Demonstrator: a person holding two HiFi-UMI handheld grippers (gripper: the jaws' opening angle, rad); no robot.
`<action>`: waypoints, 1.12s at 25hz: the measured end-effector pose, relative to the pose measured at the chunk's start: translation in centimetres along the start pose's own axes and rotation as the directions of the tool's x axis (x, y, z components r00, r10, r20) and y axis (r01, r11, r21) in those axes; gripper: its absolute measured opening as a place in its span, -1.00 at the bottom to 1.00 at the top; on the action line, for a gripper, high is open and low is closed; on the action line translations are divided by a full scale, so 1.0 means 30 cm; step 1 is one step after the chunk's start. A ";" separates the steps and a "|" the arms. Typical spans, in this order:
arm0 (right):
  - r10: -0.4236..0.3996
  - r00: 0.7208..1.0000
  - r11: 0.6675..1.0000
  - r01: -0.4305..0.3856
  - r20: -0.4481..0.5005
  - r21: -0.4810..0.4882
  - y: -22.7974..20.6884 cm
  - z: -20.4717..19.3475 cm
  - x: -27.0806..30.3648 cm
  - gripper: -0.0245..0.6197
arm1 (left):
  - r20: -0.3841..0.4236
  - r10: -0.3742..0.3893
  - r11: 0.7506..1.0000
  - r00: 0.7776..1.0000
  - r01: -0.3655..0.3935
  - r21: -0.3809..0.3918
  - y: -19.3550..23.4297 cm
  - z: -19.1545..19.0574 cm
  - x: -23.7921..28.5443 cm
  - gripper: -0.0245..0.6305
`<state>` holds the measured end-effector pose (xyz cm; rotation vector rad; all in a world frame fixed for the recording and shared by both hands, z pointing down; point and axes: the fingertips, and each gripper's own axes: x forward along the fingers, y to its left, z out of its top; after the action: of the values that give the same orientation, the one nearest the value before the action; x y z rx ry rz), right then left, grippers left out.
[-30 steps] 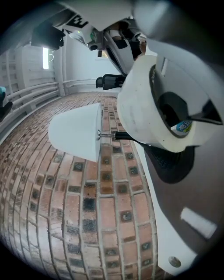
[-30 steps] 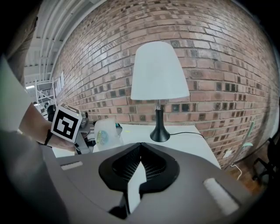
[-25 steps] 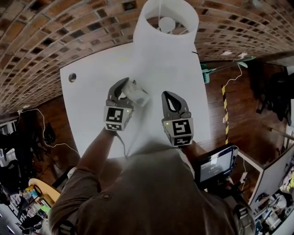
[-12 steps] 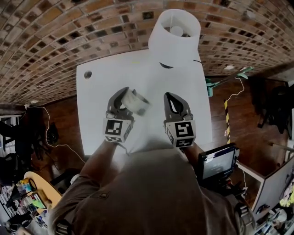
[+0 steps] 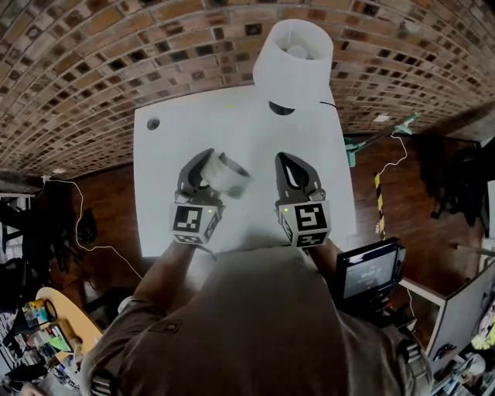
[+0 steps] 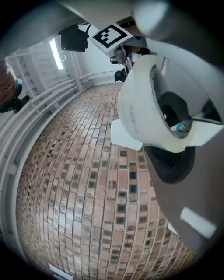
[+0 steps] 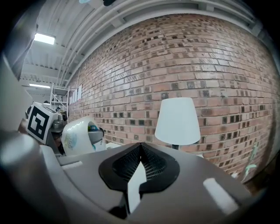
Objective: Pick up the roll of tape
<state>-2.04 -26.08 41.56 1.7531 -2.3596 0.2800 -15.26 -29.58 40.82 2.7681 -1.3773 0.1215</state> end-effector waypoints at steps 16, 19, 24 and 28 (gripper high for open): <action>0.049 0.998 0.999 -0.048 0.025 -0.022 0.090 -0.036 -0.213 -0.88 | 0.013 0.056 0.998 0.998 -0.055 -0.028 -0.120 -0.015 -0.215 -0.64; 0.088 0.996 0.996 -0.087 0.034 -0.031 0.096 -0.041 -0.284 -0.88 | 0.013 0.107 0.993 0.994 -0.106 -0.048 -0.166 -0.010 -0.271 -0.64; 0.118 0.992 0.993 -0.117 0.041 -0.023 0.081 -0.086 -0.413 -0.88 | 0.012 0.152 0.988 0.988 -0.151 -0.045 -0.289 -0.011 -0.369 -0.64; 0.140 0.989 0.990 -0.140 0.046 -0.010 0.089 -0.115 -0.518 -0.88 | -0.003 0.185 0.982 0.983 -0.185 -0.048 -0.375 -0.024 -0.462 -0.64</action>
<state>-0.06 -10.09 40.71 1.6105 -2.5187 0.2531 -14.65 -11.74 40.21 2.5979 -1.6131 0.0925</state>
